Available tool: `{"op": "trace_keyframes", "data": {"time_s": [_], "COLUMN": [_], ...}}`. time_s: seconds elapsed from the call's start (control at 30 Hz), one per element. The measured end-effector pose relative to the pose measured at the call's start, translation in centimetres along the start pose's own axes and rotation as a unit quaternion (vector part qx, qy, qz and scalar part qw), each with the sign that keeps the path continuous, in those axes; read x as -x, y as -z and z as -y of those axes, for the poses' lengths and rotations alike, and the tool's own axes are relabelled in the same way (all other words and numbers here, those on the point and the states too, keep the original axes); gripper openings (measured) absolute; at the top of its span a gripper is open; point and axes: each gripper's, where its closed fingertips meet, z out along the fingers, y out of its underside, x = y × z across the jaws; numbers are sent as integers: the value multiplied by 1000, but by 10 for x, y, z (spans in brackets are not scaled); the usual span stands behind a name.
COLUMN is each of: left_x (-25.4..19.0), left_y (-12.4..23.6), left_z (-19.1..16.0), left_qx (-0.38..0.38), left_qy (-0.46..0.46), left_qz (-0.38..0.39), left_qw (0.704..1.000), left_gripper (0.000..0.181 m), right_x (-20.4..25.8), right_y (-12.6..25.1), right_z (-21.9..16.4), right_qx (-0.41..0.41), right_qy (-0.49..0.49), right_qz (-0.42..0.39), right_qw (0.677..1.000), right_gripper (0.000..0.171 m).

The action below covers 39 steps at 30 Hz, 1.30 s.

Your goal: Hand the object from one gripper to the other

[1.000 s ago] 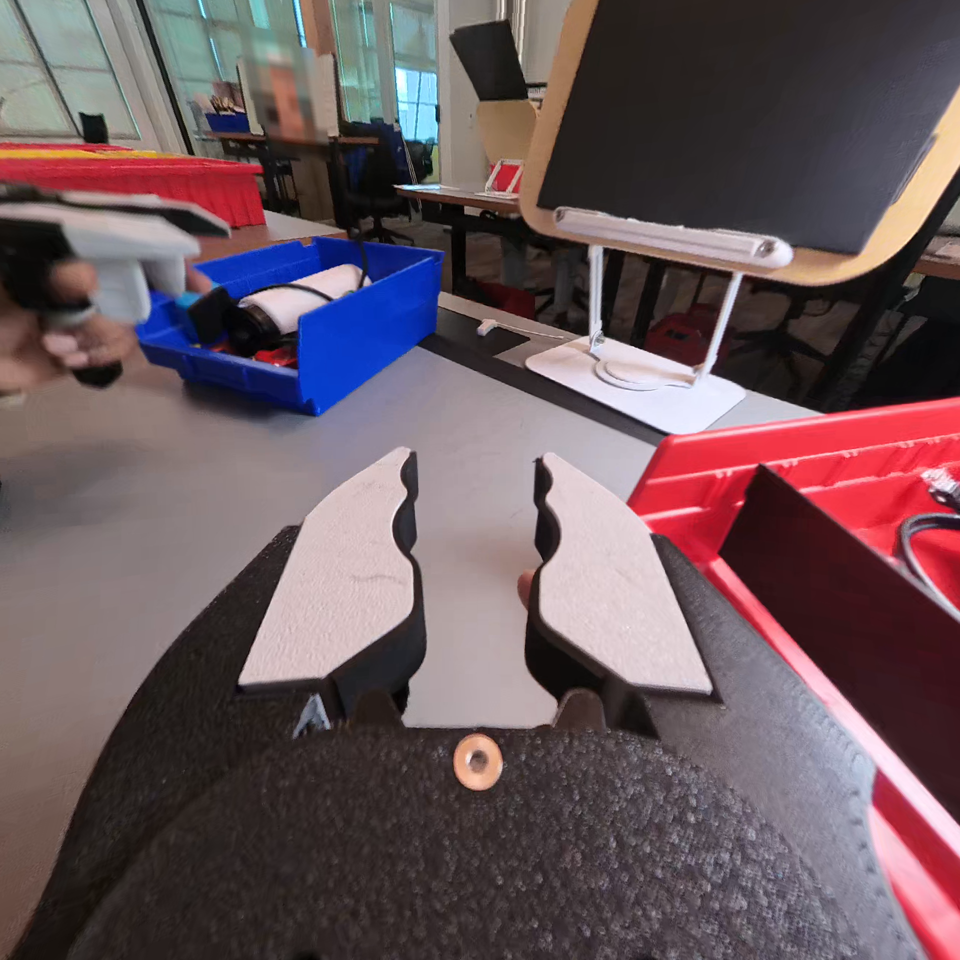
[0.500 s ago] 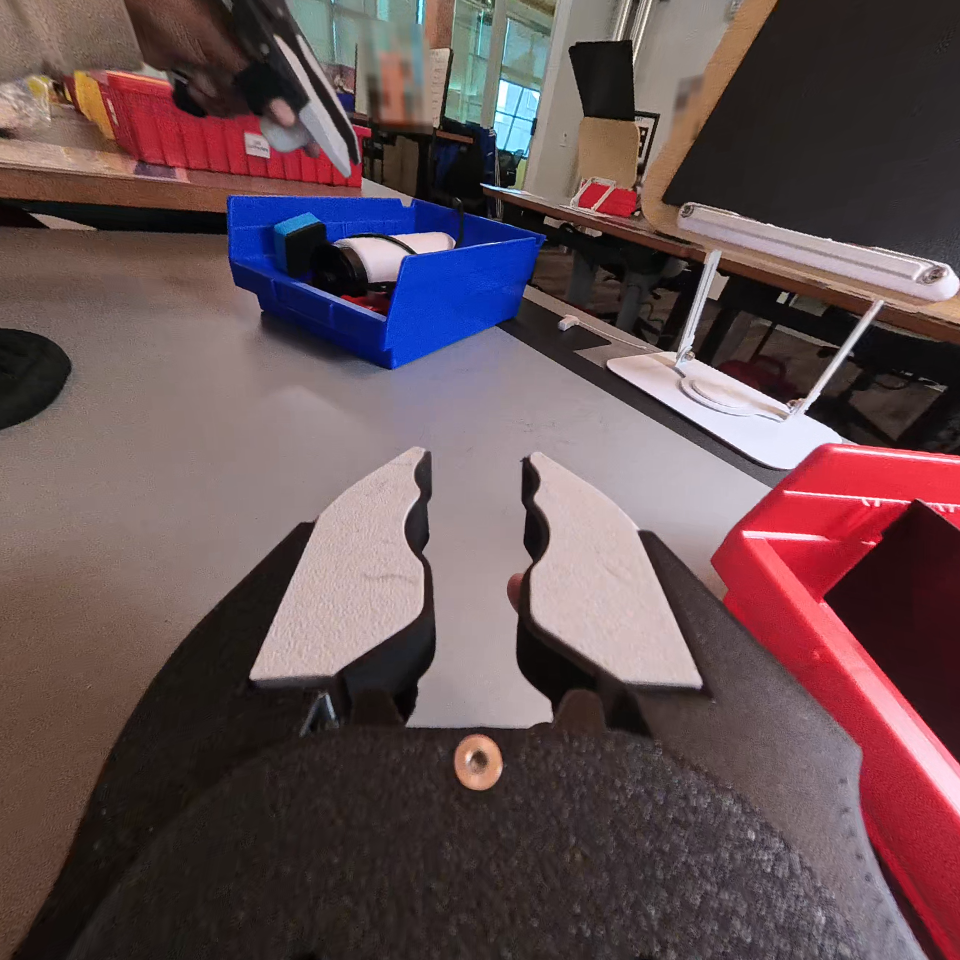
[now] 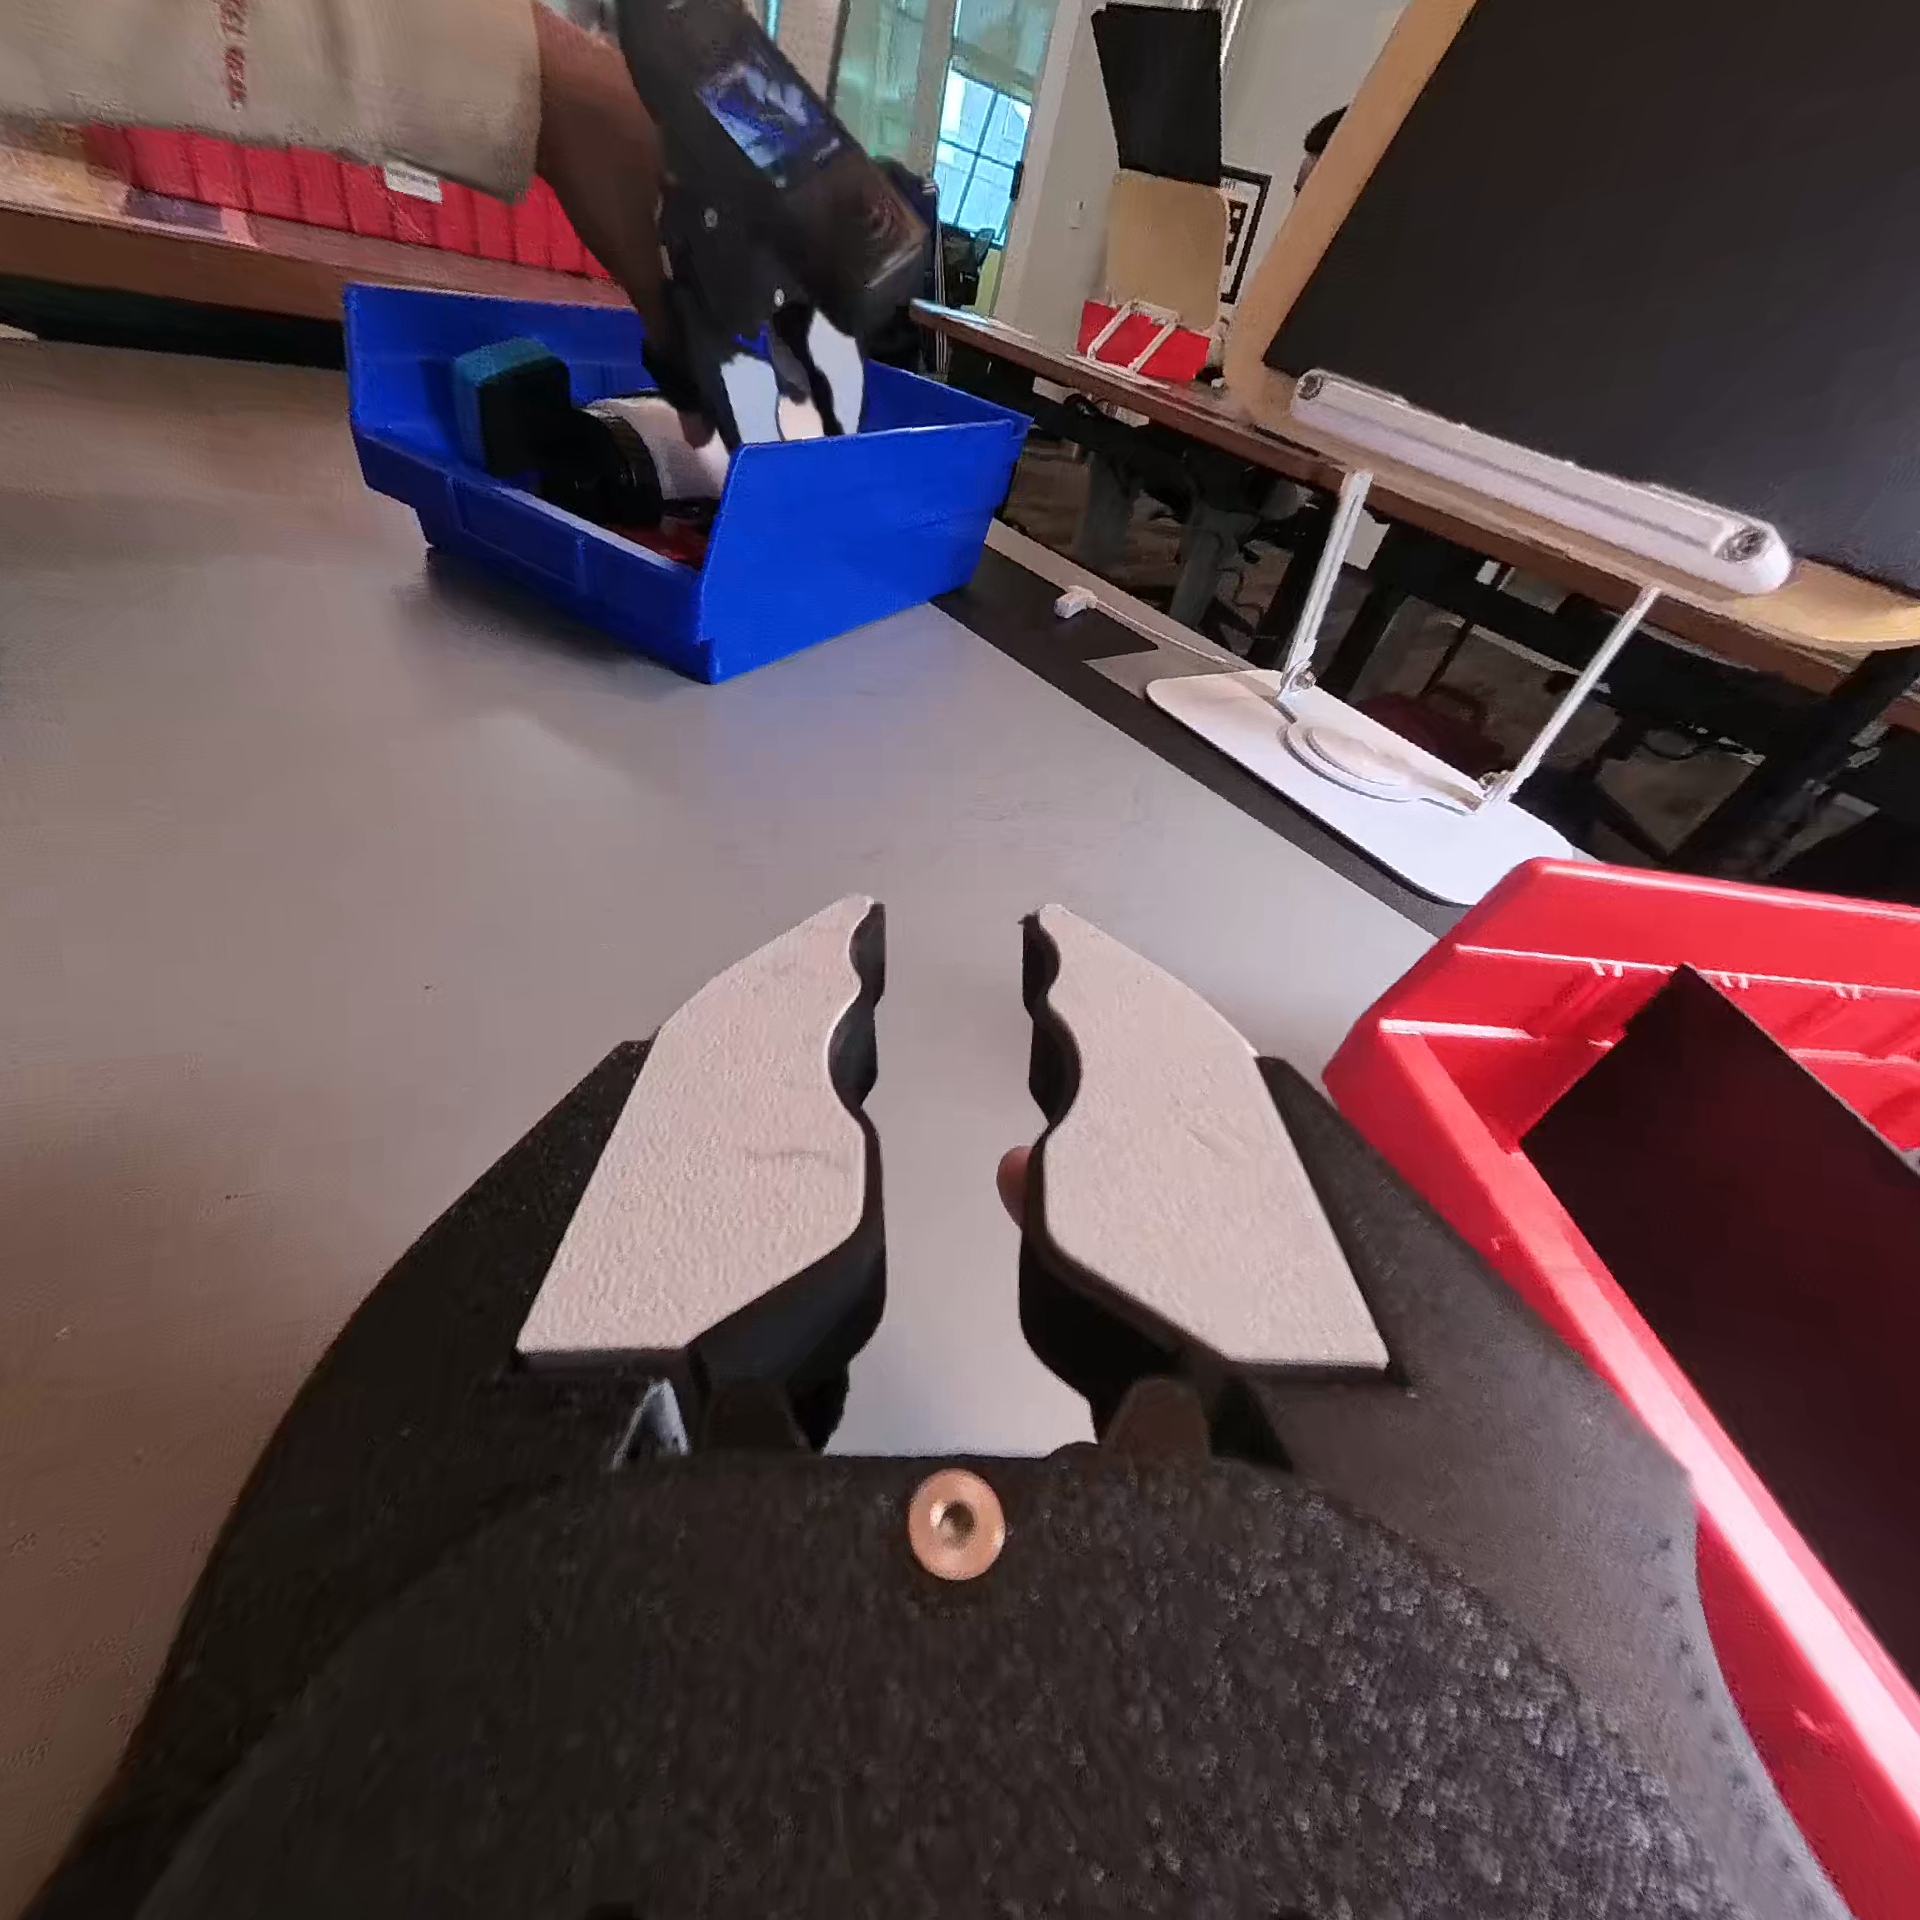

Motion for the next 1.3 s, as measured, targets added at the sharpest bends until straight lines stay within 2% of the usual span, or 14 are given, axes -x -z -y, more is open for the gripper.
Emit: {"op": "trace_keyframes", "data": {"time_s": [0.1, 0.2, 0.3, 0.4, 0.47, 0.57, 0.63, 0.73, 0.83, 0.93, 1.0, 1.07, 1.2, 1.3], "left_x": [7, 26, 45, 46, 30, -12, -47, -90, -117, -132, -137, -143, -146, -156], "left_y": [-2, 23, 73, 143, 197, 273, 302, 317, 313, 304, 297, 287, 243, 208], "left_z": [2, 3, -1, 13, 37, 74, 97, 133, 163, 178, 181, 185, 185, 185], "left_qx": [-9, -64, -148, -307, -448, -646, -726, -779, -785, -776, -770, -758, -695, -612], "left_qy": [-1, 49, 121, 216, 271, 323, 340, 354, 360, 359, 353, 333, 298, 241], "left_qz": [22, 68, 122, 122, 76, -37, -120, -245, -344, -403, -406, -395, -288, -184], "left_qw": [1000, 994, 974, 919, 848, 690, 585, 456, 369, 327, 342, 399, 587, 730], "left_gripper": [23, 19, 19, 18, 18, 18, 18, 18, 18, 18, 17, 17, 35, 43], "right_x": [-5, -8, -8, -6, -1, 16, 28, 38, 54, 70, 72, 70, 47, 39], "right_y": [1, 2, 3, 1, -1, -5, -6, -10, -15, -19, -17, -17, -14, -5], "right_z": [-1, -1, -1, -1, 0, 25, 57, 104, 132, 131, 124, 115, 92, 54], "right_qx": [1, 2, 2, 4, 0, -46, -93, -154, -187, -174, -165, -132, -50, 85], "right_qy": [-4, -11, -9, -9, -21, -51, -50, -32, -20, -17, -22, -26, -4, 5], "right_qz": [-6, -9, -8, -6, 3, 37, 53, 56, 91, 129, 141, 175, 202, 260], "right_qw": [1000, 1000, 1000, 1000, 1000, 997, 993, 986, 978, 976, 976, 975, 978, 962], "right_gripper": [23, 22, 22, 21, 22, 25, 31, 43, 46, 18, 17, 17, 17, 17]}}
